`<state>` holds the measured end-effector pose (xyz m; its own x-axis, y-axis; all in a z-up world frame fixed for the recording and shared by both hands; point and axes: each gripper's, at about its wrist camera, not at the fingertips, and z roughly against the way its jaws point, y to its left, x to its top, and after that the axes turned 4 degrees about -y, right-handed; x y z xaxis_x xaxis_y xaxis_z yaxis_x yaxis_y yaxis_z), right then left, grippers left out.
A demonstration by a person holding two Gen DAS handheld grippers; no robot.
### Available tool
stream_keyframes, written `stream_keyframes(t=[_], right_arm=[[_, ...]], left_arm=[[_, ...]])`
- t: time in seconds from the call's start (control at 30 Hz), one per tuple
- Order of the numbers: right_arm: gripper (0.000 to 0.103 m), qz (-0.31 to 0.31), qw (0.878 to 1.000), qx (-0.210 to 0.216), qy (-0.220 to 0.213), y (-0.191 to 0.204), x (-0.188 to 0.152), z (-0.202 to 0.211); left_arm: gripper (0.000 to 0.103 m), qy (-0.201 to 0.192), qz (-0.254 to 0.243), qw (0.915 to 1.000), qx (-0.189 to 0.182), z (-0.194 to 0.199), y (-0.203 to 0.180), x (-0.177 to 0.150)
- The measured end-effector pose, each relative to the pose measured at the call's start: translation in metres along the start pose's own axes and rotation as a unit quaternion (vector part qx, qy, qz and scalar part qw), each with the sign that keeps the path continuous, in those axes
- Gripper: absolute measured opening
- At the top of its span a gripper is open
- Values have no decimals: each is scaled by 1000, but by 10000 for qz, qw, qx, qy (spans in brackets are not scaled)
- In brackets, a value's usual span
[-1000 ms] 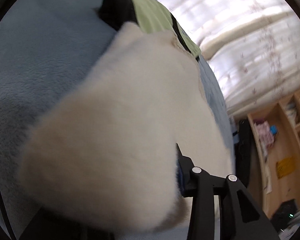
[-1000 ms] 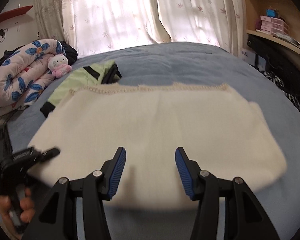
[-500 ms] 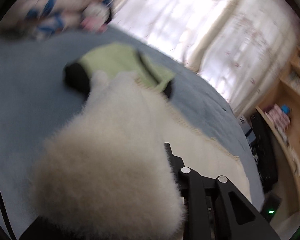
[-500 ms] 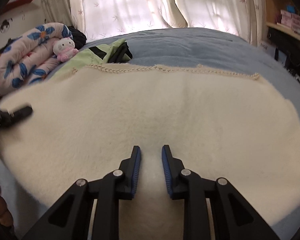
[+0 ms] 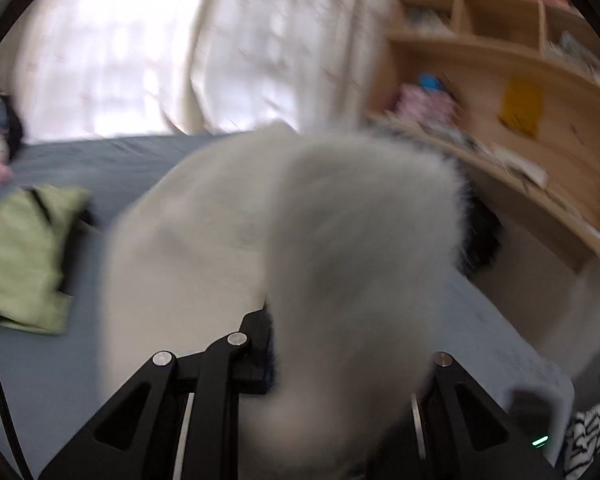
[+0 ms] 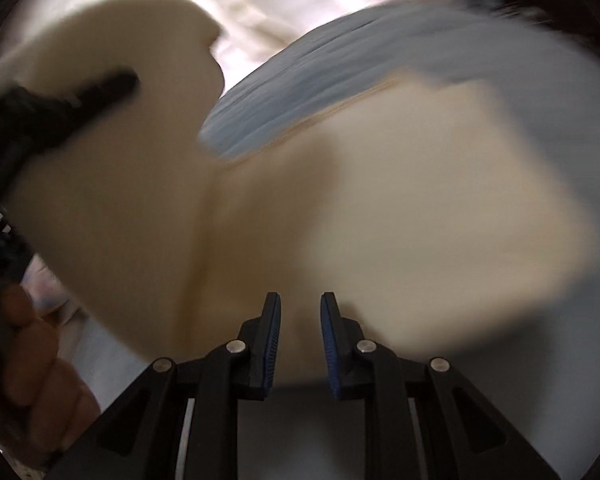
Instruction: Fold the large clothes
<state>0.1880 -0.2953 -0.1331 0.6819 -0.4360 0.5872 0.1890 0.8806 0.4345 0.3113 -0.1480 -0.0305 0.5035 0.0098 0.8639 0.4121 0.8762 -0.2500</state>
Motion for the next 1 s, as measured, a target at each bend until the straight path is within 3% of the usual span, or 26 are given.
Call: stream_keyframes(t=[0.07,0.13,0.2,0.27,0.37,0.43,0.5,0.57,0.8,1.0], right_arm=[[20,-131,9982,-581,-61,-33,2,15],[20,-351,9955,-879,-51,-64,0,27],[22,-544,9946,-888,-31,-83,-3,34],[22,-664,9949,-761,-20,-89,-6,36],[22,-684,9953,-679,8,-89,-4,34],[22,-675,9957,-637,-27,-87,-3,35],[22,-666,9959,-607,-65,-89,-2,37],[22,-699,9957,-602,-93,-95,-2,41],[22,-733,9954,-591,-183,-88,5,50],[23,-556,9971,-487,-150,-63,5,54]], left_arm=[[18,722,-79,9973,-148,-49,-25,-33],[18,1373,-285,9901,120,-92,-40,-73],[19,912,-836,9916,390,-88,-56,-90],[19,882,-1165,9874,601,-87,-66,-91],[21,1102,-860,9890,477,-87,-56,-79],[30,1176,-533,9912,300,-87,-47,-66],[65,1285,-295,9912,-68,-79,-47,-61],[84,1331,-72,9903,-391,-65,-46,-58],[86,1271,193,9903,-523,-13,-49,-73],[86,1426,513,9884,22,18,-9,-67]])
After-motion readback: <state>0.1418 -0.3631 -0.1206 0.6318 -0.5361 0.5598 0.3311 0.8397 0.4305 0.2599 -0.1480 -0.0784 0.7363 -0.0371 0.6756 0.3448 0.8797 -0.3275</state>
